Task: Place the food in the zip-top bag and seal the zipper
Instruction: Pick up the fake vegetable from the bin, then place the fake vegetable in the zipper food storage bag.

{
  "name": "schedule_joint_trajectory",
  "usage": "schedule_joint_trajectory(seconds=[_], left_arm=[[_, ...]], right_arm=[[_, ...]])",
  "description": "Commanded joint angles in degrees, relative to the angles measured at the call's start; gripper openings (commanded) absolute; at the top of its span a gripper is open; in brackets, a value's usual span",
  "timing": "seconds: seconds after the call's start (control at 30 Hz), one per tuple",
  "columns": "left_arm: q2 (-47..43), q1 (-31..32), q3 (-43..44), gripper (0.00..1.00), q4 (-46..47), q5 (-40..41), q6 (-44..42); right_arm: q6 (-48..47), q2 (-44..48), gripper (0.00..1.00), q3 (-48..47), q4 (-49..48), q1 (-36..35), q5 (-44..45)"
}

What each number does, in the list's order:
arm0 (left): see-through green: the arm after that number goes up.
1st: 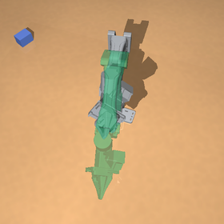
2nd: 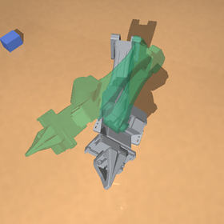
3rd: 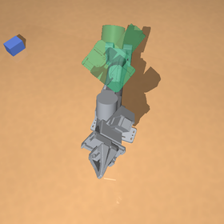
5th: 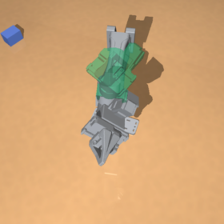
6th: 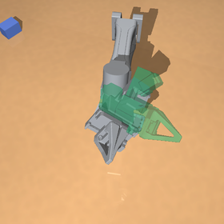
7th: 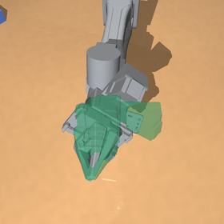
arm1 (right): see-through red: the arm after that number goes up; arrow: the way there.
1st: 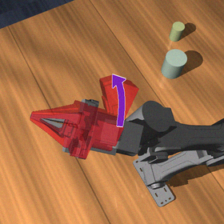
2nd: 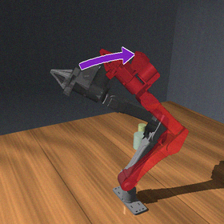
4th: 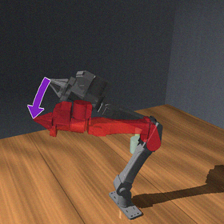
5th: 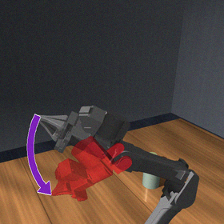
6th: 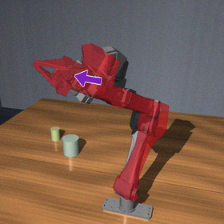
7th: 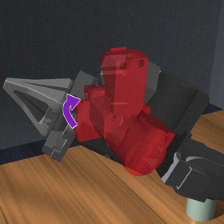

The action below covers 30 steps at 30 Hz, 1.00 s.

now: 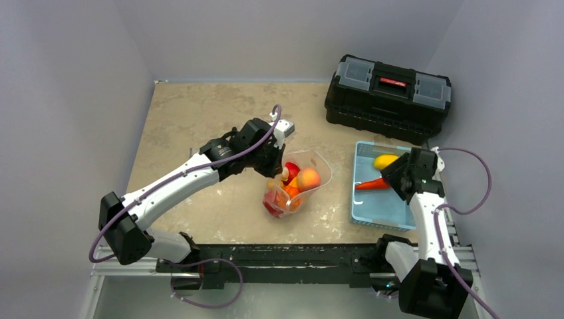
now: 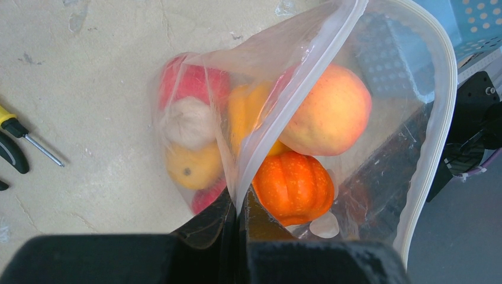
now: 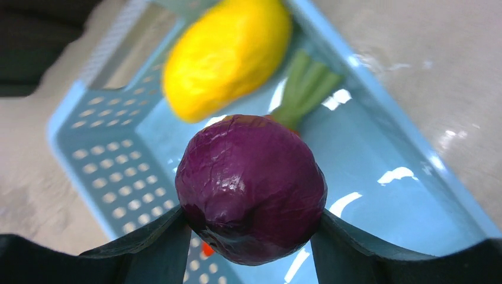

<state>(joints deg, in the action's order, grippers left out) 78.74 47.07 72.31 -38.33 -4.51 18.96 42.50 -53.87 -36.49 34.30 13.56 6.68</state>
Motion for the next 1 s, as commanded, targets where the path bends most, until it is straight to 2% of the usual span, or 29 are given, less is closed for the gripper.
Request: schedule_joint_trajectory(seconds=[0.0, 0.17, 0.33, 0.63, 0.8, 0.97], left_arm=[[-0.6, 0.2, 1.1, 0.00, 1.2, -0.3, 0.8], [-0.6, 0.2, 1.1, 0.00, 1.2, -0.4, 0.8], [-0.3, 0.2, 1.1, 0.00, 1.2, 0.0, 0.7], [-0.3, 0.2, 1.0, 0.00, 1.3, 0.6, 0.6], [-0.7, 0.2, 1.0, 0.00, 1.3, 0.8, 0.6], [-1.9, 0.2, 0.3, 0.00, 1.8, 1.9, 0.5]], right_arm=[[-7.9, 2.6, 0.00, -5.0, -5.8, -1.0, -12.6], [-11.2, 7.3, 0.00, -10.9, -7.3, -11.3, -10.4], [-10.4, 7.2, 0.00, -13.5, -12.2, -22.9, -18.6], [-9.7, 7.2, 0.00, -17.4, -20.3, -39.6, -25.0], [-10.0, 4.2, 0.00, -17.0, -20.5, -49.4, -20.6], [-10.2, 1.1, 0.15, -16.5, -20.1, -56.7, -14.1]])
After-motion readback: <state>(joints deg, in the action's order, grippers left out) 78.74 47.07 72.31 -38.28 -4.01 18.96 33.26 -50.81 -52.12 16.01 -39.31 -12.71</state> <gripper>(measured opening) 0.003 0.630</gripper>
